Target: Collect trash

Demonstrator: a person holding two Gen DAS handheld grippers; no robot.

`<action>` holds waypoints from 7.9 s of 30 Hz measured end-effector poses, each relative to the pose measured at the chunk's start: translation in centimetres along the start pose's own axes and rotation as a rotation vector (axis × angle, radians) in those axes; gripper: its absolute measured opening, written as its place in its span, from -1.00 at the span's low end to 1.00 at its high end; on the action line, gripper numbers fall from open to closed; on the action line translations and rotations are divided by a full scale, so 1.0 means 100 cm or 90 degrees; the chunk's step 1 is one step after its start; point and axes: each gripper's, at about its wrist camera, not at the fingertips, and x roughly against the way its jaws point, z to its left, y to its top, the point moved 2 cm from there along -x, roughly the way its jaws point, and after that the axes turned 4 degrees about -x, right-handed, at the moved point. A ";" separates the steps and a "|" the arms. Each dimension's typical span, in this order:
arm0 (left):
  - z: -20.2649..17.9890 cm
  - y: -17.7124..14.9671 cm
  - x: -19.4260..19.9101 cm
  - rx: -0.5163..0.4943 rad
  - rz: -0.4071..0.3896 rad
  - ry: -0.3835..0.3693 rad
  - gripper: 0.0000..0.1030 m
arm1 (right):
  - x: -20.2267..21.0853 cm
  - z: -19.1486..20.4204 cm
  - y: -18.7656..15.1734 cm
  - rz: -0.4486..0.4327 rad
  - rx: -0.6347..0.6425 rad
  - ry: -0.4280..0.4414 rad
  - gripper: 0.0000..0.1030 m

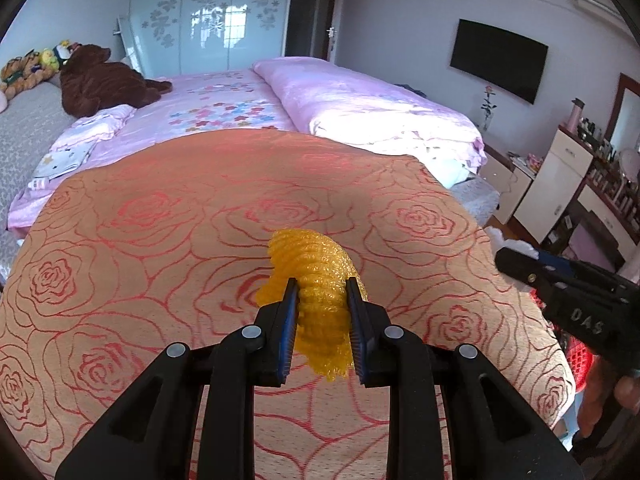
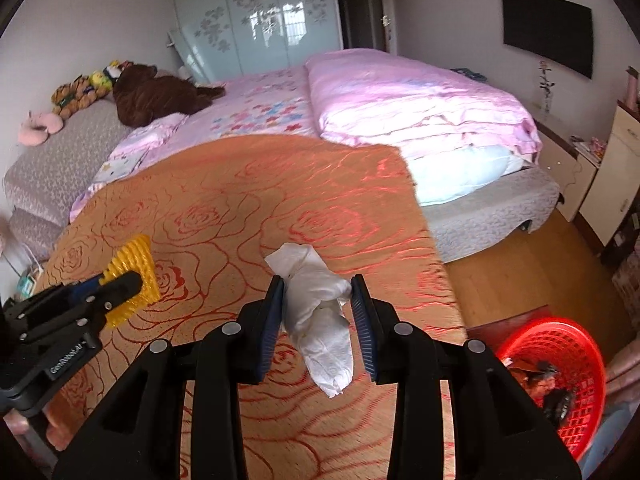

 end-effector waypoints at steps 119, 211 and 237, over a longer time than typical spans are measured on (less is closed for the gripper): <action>-0.276 -0.006 -0.045 -0.322 0.035 -0.187 0.55 | 0.095 -0.242 -0.078 -0.084 -0.294 -0.261 0.78; -0.202 -0.011 0.051 -0.276 -0.095 -0.132 0.83 | 0.156 -0.142 -0.105 -0.123 -0.281 -0.276 0.86; -0.201 -0.011 0.050 -0.276 -0.092 -0.132 0.83 | 0.156 -0.141 -0.105 -0.121 -0.282 -0.274 0.87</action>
